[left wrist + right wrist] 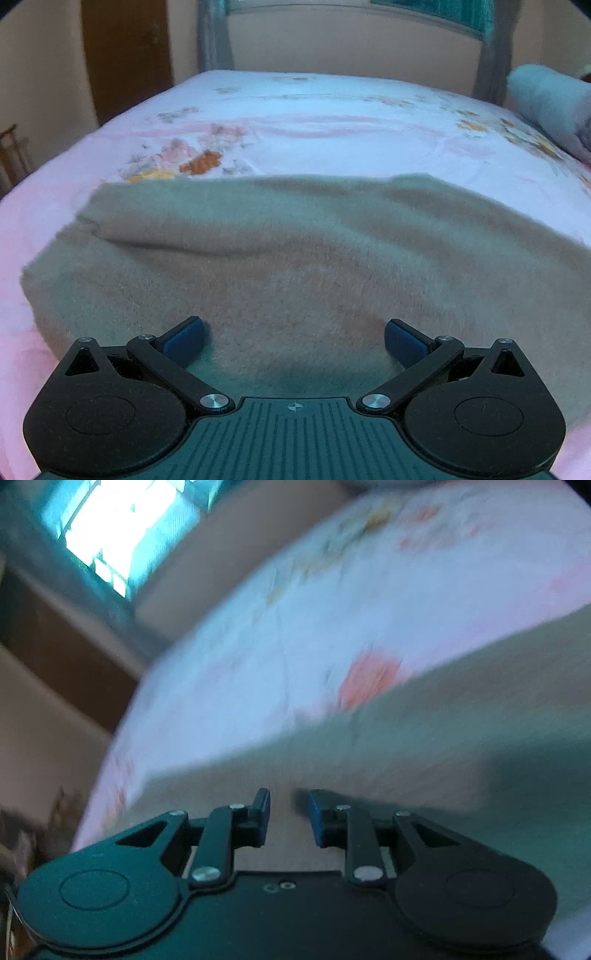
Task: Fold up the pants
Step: 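Open the right tool and release the cuff onto the folded pants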
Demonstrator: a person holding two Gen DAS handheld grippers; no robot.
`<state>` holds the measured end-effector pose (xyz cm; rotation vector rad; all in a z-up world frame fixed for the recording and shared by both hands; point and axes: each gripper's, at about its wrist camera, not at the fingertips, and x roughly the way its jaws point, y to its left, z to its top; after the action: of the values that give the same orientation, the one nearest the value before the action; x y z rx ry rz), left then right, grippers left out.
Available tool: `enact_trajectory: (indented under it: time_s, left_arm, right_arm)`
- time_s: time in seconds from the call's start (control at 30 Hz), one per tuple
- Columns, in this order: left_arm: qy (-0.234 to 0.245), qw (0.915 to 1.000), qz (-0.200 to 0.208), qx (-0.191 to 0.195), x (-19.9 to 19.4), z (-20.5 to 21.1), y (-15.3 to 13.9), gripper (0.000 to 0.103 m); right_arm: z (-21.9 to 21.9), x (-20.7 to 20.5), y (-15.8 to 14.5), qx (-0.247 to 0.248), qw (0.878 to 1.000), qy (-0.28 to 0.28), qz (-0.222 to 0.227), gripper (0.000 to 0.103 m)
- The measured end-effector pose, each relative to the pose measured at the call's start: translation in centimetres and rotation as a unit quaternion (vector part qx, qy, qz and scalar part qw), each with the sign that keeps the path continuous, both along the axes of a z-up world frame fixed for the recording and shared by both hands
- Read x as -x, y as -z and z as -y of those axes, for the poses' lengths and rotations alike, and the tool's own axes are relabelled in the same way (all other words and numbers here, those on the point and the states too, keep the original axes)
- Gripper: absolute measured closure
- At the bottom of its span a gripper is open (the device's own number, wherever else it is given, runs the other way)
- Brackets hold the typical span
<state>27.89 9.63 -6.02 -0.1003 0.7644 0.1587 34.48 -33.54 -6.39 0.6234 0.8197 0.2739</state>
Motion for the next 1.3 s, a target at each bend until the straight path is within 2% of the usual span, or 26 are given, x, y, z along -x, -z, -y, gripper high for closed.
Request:
enact_trajectory:
  time_s: [0.03, 0.1, 0.17, 0.23, 0.33, 0.4, 0.47, 0.5, 0.53, 0.6, 0.7, 0.83, 0.87, 0.9, 1.0, 1.03, 1.07, 1.13, 1.2, 1.23, 1.3]
  left_arm:
    - [0.007, 1.0, 0.006, -0.001, 0.3, -0.1, 0.2, 0.0]
    - [0.018, 0.9997, 0.011, -0.007, 0.7, -0.2, 0.5, 0.0]
    - [0.02, 0.9997, 0.016, -0.005, 0.8, -0.3, 0.7, 0.0]
    - [0.02, 0.9996, 0.019, -0.006, 0.9, -0.2, 0.8, 0.0]
    - [0.019, 0.9995, 0.023, -0.009, 1.1, 0.1, 0.8, 0.0]
    - [0.019, 0.9995, 0.024, -0.009, 1.1, 0.0, 0.7, 0.0]
    - [0.02, 0.9995, 0.023, -0.009, 1.1, 0.0, 0.8, 0.0]
    - [0.019, 0.9995, 0.024, -0.009, 1.2, 0.0, 0.8, 0.0]
    - [0.02, 0.9995, 0.025, -0.008, 1.2, 0.0, 0.8, 0.0]
    - [0.022, 0.9993, 0.028, -0.013, 1.6, 0.3, 0.6, 0.0]
    - [0.019, 0.9992, 0.029, -0.019, 2.1, 0.8, 0.5, 0.0]
    - [0.028, 0.9993, 0.013, -0.02, 1.9, 0.6, 0.2, 0.0]
    - [0.032, 0.9993, 0.007, -0.017, 1.9, 0.3, 0.1, 0.0]
    - [0.038, 0.9992, 0.0, -0.013, 2.0, 0.0, 0.0, 0.0]
    - [0.038, 0.999, -0.008, -0.022, 2.9, -0.6, -1.1, 0.0]
    - [0.036, 0.999, -0.003, -0.026, 3.4, -0.4, -1.5, 0.0]
    - [0.033, 0.999, 0.013, -0.025, 3.9, -0.2, -1.9, 0.0]
    - [0.034, 0.9985, 0.039, -0.019, 4.4, 0.6, -2.3, 0.0]
    - [0.047, 0.9984, 0.026, -0.019, 3.8, 1.8, -1.7, 0.0]
    - [0.054, 0.9981, 0.012, -0.027, 3.5, 2.4, -1.1, 0.0]
    - [0.055, 0.9975, 0.013, -0.043, 3.9, 2.9, -0.6, 0.0]
  right_arm:
    - [0.4, -0.4, 0.5, 0.001, 1.0, 0.009, -0.007, 0.097]
    - [2.7, -0.3, 0.6, -0.02, 0.999, 0.035, -0.006, 0.098]
    - [5.8, 0.3, 0.2, -0.009, 0.997, 0.071, 0.002, 0.097]
    - [10.3, 1.4, 0.0, -0.019, 0.992, 0.127, 0.005, 0.096]
    - [18.0, 4.0, 0.6, -0.059, 0.97, 0.234, 0.007, 0.095]
    - [22.1, 5.7, 0.7, -0.058, 0.953, 0.297, 0.001, 0.098]
    - [25.2, 7.7, 0.2, -0.052, 0.938, 0.344, 0.005, 0.087]
    - [26.1, 8.9, -0.3, -0.058, 0.931, 0.36, 0.009, 0.087]
    - [25.9, 9.6, -0.7, -0.066, 0.931, 0.358, 0.021, 0.087]
    - [24.0, 10.6, -1.3, -0.084, 0.94, 0.328, 0.047, 0.087]
    - [19.6, 10.6, -1.4, -0.095, 0.967, 0.231, 0.055, 0.084]
    - [14.3, 8.7, 1.1, -0.122, 0.981, 0.15, 0.015, 0.083]
    - [13.6, 8.3, 1.8, -0.103, 0.984, 0.148, -0.01, 0.088]
    - [13.4, 8.4, 2.3, -0.077, 0.984, 0.157, -0.021, 0.103]
    - [14.2, 10.3, 1.7, -0.053, 0.973, 0.223, -0.024, 0.103]
    - [13.6, 10.7, 0.7, -0.037, 0.973, 0.228, -0.014, 0.088]
    - [12.6, 10.7, -0.1, -0.025, 0.978, 0.207, 0.0, 0.077]
    - [9.5, 9.9, -0.7, -0.029, 0.987, 0.153, 0.023, 0.077]
    - [7.1, 9.0, -0.3, -0.061, 0.991, 0.116, 0.033, 0.077]
    - [5.5, 8.3, 0.3, -0.06, 0.993, 0.1, 0.019, 0.077]
    - [2.7, 7.6, 1.6, -0.071, 0.995, 0.068, -0.016, 0.078]
